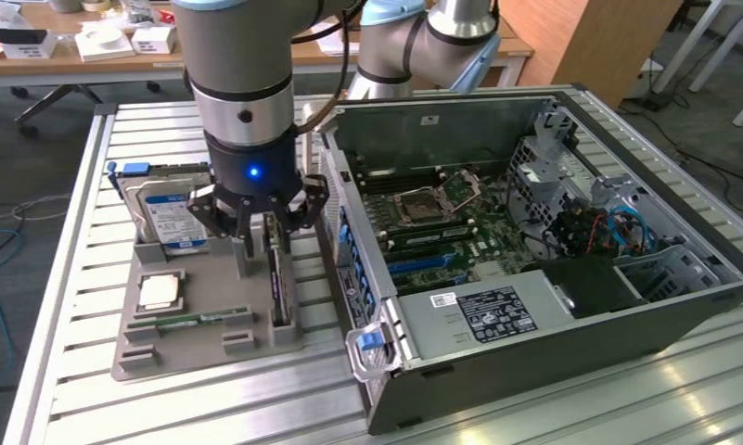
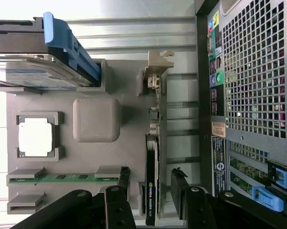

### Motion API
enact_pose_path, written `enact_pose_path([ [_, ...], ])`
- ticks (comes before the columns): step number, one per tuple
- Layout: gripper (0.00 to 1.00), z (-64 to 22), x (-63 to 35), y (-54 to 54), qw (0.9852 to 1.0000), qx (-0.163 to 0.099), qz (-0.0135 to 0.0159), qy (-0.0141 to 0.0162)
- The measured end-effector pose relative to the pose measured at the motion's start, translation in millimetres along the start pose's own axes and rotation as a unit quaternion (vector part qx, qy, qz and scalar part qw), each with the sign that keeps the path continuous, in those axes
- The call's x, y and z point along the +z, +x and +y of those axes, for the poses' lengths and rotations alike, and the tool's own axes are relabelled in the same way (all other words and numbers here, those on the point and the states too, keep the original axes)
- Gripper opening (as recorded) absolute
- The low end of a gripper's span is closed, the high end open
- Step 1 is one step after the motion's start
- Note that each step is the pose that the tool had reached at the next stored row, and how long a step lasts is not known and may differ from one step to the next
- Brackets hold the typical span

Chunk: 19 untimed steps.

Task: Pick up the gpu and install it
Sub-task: 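Pick up the gpu and move the gpu toward the slot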

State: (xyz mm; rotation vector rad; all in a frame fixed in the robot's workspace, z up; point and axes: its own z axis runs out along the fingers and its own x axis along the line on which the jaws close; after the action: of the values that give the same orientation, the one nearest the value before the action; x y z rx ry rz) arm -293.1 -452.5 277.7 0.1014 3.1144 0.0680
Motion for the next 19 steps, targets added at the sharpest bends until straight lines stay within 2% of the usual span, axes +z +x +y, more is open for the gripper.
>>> enact_pose_path([
  [5,0.47,0.0,1.4,-1.6,1.0,0.0,0.0,0.0],
  [7,0.47,-0.1,5.6,-1.6,1.0,0.0,0.0,0.0],
  [8,0.47,-0.6,16.5,-1.4,1.0,0.0,0.0,0.0],
  [10,0.47,-1.1,28.5,-1.6,1.0,0.0,0.0,0.0],
  [13,0.47,-1.3,34.1,-1.6,1.0,0.0,0.0,0.0],
  [14,0.47,-2.0,48.5,-1.6,1.0,0.0,0.0002,0.0002],
  [17,0.47,-1.4,39.8,-2.0,1.0,0.0,0.0001,0.0001],
  [19,0.47,-1.3,39.5,-2.0,1.0,0.0,0.0,0.0],
])
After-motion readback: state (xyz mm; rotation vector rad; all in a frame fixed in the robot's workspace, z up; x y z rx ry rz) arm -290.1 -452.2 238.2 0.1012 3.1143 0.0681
